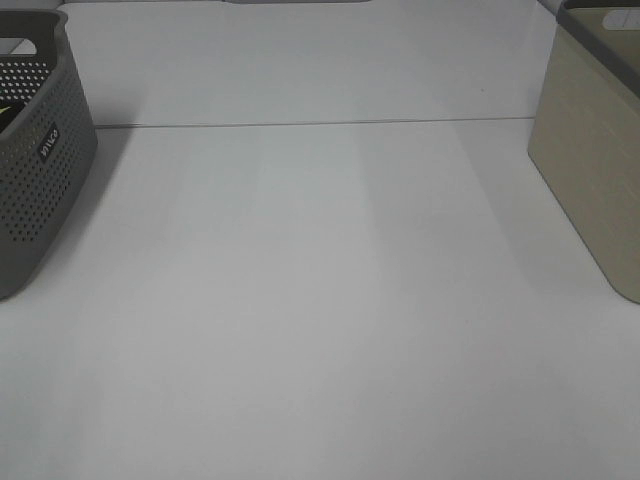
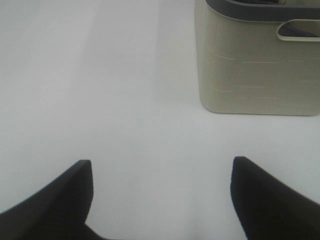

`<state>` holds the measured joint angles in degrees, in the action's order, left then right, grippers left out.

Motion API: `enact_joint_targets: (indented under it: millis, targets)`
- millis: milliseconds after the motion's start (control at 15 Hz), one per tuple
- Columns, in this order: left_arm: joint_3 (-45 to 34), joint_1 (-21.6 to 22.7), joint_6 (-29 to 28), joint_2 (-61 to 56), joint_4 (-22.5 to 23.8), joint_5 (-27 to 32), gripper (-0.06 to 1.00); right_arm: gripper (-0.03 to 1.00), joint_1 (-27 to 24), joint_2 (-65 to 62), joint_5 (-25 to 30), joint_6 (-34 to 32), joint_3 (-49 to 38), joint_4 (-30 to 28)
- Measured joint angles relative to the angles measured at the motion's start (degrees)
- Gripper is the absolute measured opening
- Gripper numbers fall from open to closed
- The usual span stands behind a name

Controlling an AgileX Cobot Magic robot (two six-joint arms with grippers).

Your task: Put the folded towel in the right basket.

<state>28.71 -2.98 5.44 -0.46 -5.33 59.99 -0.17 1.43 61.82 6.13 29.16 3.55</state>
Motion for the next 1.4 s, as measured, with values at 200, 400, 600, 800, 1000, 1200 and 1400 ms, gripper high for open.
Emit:
enact_joint_targets:
  millis: [200, 400, 600, 800, 1000, 1200, 1400]
  targets:
    - [0.0, 0.0, 0.0, 0.0, 0.0, 0.0, 0.98, 0.73, 0.0, 0.0, -0.4, -0.1, -0.1, -0.1]
    - [0.0, 0.0, 0.0, 0.0, 0.0, 0.0, 0.98, 0.73, 0.0, 0.0, -0.4, -0.1, -0.1, -0.1]
    - [0.0, 0.0, 0.0, 0.0, 0.0, 0.0, 0.98, 0.73, 0.0, 0.0, -0.4, -0.1, -0.1, -0.1]
    - [0.0, 0.0, 0.0, 0.0, 0.0, 0.0, 0.98, 0.73, 0.0, -1.6, -0.6, -0.1, -0.2, -0.1]
    - [0.0, 0.0, 0.0, 0.0, 0.0, 0.0, 0.98, 0.73, 0.0, -1.8, -0.6, -0.1, -0.2, -0.1]
    - [0.0, 0.0, 0.0, 0.0, 0.0, 0.0, 0.98, 0.73, 0.0, -1.8, -0.6, -0.2, -0.2, -0.1]
    - [0.0, 0.0, 0.0, 0.0, 0.0, 0.0, 0.98, 0.73, 0.0, -1.8, -0.6, -0.2, -0.2, -0.1]
